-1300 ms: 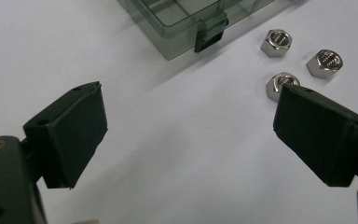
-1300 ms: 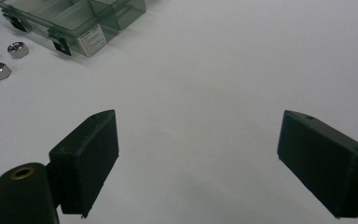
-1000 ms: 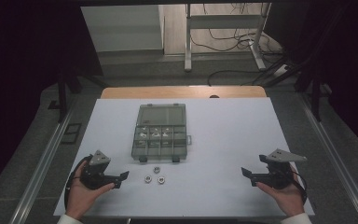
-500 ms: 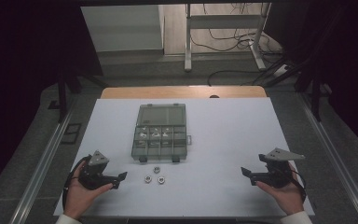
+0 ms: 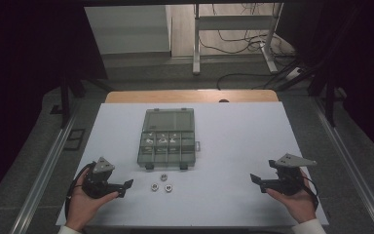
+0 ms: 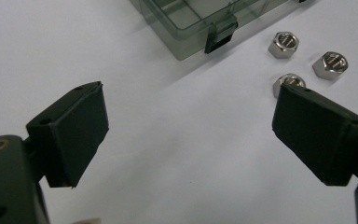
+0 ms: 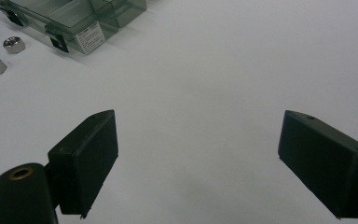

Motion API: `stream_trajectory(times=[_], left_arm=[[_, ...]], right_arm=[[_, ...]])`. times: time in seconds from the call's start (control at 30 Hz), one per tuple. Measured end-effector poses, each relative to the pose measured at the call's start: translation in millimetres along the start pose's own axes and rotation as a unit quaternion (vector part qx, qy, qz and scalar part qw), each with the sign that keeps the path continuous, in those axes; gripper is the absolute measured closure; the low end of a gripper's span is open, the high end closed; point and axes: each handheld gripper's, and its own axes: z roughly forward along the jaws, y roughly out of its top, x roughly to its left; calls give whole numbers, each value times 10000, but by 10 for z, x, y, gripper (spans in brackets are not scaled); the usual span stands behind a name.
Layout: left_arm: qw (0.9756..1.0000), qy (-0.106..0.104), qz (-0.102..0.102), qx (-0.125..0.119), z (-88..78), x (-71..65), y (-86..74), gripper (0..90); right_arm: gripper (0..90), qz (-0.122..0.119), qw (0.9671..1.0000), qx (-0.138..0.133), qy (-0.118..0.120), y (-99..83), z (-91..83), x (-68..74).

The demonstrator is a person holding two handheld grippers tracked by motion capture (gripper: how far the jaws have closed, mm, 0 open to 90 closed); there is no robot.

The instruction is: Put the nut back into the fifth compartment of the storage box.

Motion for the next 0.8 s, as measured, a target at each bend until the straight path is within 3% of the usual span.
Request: stream_trajectory(times=[0.17, 0.5, 0.63, 0.8], left_arm=[[10000, -50, 80, 19, 0, -25, 55, 126], [9981, -234, 456, 353, -11, -204, 245, 120], [9974, -283, 511, 412, -52, -265, 341, 122], [9960, -349, 579, 584, 32, -342, 412, 122]], right_arm=[[124, -5, 10000, 16, 2, -2, 5, -6], [123, 9, 10000, -39, 6, 22, -22, 5], [123, 13, 9999, -103, 23, 39, -45, 10], [123, 18, 9999, -100, 19, 37, -45, 1]])
